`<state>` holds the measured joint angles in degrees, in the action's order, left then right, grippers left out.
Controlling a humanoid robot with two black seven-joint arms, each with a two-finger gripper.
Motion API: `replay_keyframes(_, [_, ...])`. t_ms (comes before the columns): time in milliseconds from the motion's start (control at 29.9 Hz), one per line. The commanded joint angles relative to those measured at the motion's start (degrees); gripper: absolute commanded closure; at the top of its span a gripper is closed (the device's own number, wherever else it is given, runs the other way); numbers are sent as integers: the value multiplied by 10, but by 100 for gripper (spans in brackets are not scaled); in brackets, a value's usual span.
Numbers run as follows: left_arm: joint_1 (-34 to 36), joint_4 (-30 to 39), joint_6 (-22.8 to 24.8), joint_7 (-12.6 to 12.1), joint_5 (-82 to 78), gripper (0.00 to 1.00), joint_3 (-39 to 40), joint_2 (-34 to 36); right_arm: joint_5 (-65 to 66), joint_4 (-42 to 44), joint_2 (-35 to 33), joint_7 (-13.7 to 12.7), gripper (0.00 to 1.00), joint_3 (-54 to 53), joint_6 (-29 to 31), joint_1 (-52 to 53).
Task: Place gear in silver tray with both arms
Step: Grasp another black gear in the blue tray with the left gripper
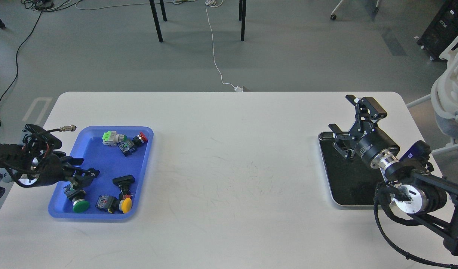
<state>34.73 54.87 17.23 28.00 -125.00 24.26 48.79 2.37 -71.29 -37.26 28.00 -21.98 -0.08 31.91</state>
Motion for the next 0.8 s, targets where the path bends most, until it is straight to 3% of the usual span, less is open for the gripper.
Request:
replay_keyframes(0, [0, -6, -1, 0, 0, 39, 0, -4, 0, 0, 0, 0, 3, 0, 0, 0])
replay_keyframes(301, [-1, -16, -1, 0, 4, 49, -1, -16, 1, 0, -1, 0, 3, 1, 0, 0])
replay_keyframes(401, [1, -16, -3, 0, 5, 64, -18, -15, 1, 0, -1, 0, 3, 1, 0, 0])
replay_keyframes(568, [0, -17, -15, 0, 5, 78, -25, -15, 1, -1, -1, 0, 3, 1, 0, 0])
replay_keyframes(769, [3, -17, -23, 0, 5, 88, -29, -13, 1, -1, -1, 0, 3, 1, 0, -1])
